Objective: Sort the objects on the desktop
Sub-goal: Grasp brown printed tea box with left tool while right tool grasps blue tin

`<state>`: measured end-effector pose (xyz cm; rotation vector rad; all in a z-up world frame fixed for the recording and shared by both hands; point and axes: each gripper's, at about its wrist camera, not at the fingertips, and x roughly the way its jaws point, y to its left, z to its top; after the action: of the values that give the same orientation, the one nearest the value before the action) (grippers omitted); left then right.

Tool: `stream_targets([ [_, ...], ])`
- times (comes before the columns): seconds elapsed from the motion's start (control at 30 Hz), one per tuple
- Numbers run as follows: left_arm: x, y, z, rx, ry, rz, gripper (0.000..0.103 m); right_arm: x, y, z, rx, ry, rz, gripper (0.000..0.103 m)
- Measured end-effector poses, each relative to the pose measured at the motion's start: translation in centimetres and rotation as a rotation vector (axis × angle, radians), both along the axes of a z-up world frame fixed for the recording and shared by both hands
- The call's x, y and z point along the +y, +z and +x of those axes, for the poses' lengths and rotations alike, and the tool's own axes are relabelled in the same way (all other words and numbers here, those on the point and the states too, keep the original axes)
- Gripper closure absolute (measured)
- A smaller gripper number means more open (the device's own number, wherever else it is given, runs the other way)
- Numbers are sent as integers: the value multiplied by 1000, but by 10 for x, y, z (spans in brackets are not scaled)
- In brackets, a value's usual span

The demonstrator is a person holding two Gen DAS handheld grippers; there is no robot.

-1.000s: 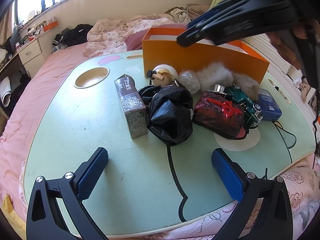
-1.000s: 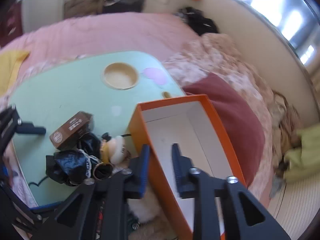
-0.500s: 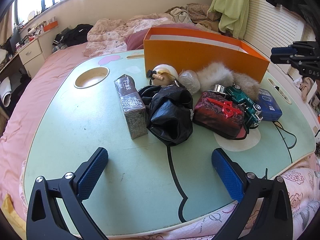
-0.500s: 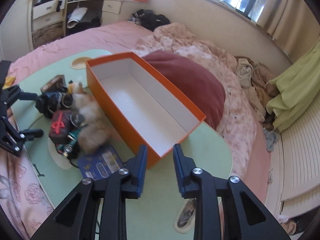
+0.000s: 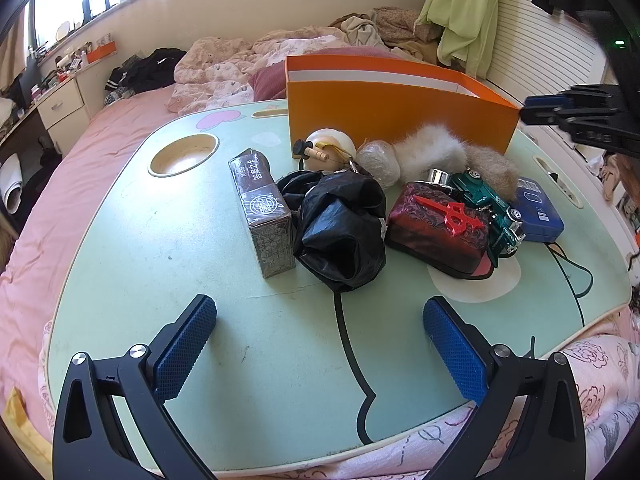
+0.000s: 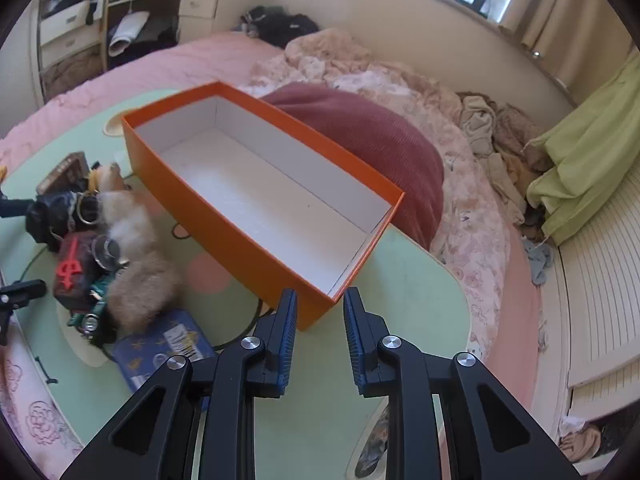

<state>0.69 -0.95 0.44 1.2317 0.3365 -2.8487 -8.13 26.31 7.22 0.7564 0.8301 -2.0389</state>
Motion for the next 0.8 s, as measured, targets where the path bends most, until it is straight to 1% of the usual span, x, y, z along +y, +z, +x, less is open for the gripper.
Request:
stream_targets([
  [0.07, 0, 0, 0, 1, 3, 0, 0, 16, 15, 22, -44, 11, -122, 79],
  [0.1, 0, 0, 0, 1, 4, 0, 0, 25, 19, 35, -73, 10, -172, 72],
  [0.13, -1, 0, 0, 2, 7, 0, 0, 30, 19, 46, -93, 7, -192, 67],
  [0.2, -1, -1, 0, 4, 13, 1, 0, 41, 10, 72, -133, -23, -208, 46],
  [0.23, 0, 0, 0, 3, 15, -1, 0, 44, 4, 80, -156, -41, -211, 42],
  [0.27, -1, -1, 0, 3, 20, -1, 0, 49, -7, 88, -206, -75, -223, 34],
  [0.3, -2, -2, 0, 3, 24, 0, 0, 51, -14, 93, -244, -96, -238, 32],
  [0.33, -1, -1, -1, 2, 25, -1, 0, 54, -22, 97, -283, -124, -256, 32],
  [0.4, -2, -2, -2, 5, 33, 0, 0, 55, -41, 102, -340, -208, -267, 32],
  [0.47, -2, -2, -3, 7, 36, 0, 0, 47, -58, 99, -349, -264, -215, 32],
  [0.5, -2, -2, -3, 7, 39, -1, 0, 44, -61, 101, -326, -281, -194, 28],
  [0.53, -2, -2, -3, 12, 43, -2, 0, 40, -63, 103, -284, -298, -169, 22],
  [0.57, -3, -2, -3, 12, 47, -1, 0, 34, -67, 105, -265, -307, -125, 7],
  [0.6, -3, -1, -4, 14, 51, -1, 0, 30, -70, 108, -271, -289, -110, 0],
  [0.63, -3, -1, -5, 16, 54, 0, 0, 28, -70, 110, -275, -267, -111, 0],
  [0.8, -4, -2, -4, 25, 69, 1, 0, 36, -74, 108, -275, -268, -128, 0],
])
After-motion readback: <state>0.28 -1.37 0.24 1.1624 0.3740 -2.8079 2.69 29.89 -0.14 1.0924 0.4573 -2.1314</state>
